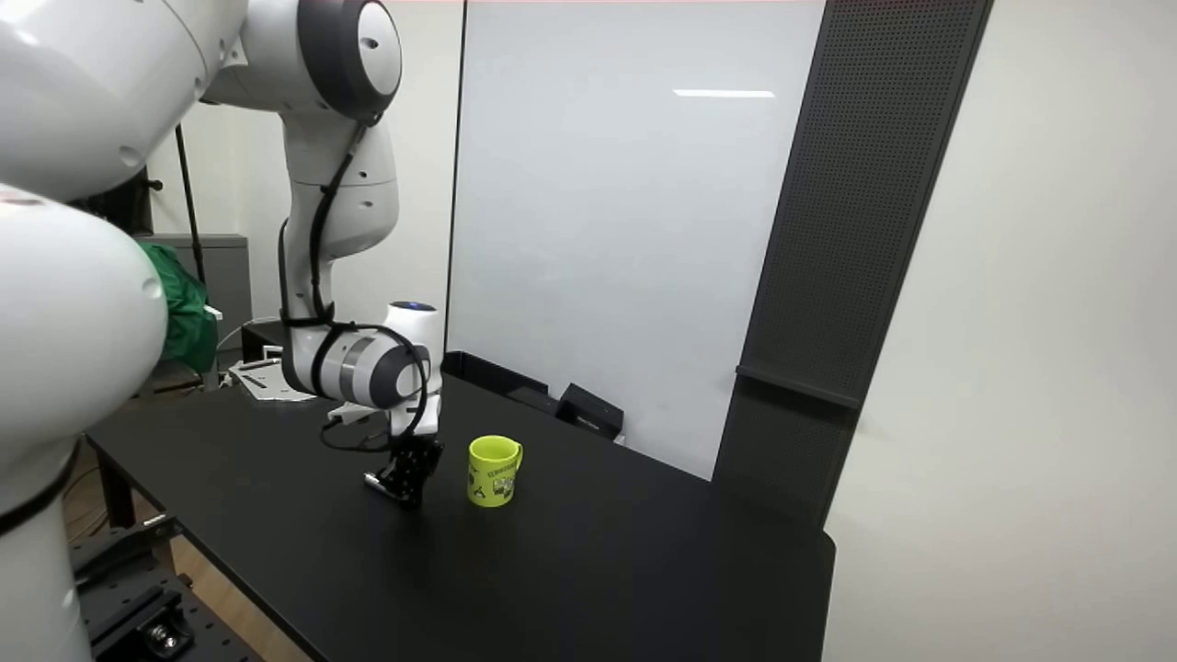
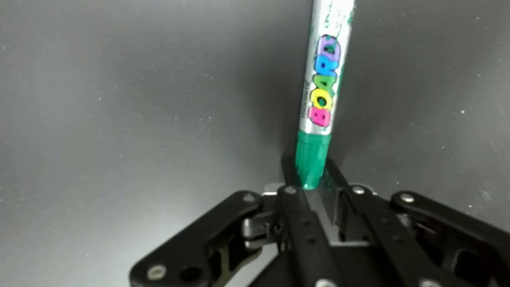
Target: Put the marker in the green cup
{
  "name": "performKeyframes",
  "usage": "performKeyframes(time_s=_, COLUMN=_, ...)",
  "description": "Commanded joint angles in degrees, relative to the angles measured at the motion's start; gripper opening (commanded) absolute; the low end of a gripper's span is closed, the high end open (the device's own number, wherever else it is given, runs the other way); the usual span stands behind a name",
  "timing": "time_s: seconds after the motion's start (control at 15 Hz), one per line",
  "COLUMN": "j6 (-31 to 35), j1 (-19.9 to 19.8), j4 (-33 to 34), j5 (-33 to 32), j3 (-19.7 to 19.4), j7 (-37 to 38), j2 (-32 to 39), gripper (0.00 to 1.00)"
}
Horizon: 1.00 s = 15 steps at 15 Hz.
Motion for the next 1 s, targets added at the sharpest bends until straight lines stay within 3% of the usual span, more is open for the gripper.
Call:
performKeyframes(time_s=0.0, j6=-3.3, j1=1.3, j4=1.2, j5=0.6, j3=-1.9, j7=0.6, j2=-1.3, gripper=0.05)
performKeyframes(time_s=0.47, j6=-15.1, j1=7.2, j4=4.0, j5=-5.9, j3=-8.3, j7=3.3, j2=-7.6, gripper=0.05)
performKeyframes(time_s=0.93, j6=-29.1, j1=10.9, j4=7.2, j5=-24.7, j3=-14.0, j7=10.1, j2=-13.4, gripper=0.05)
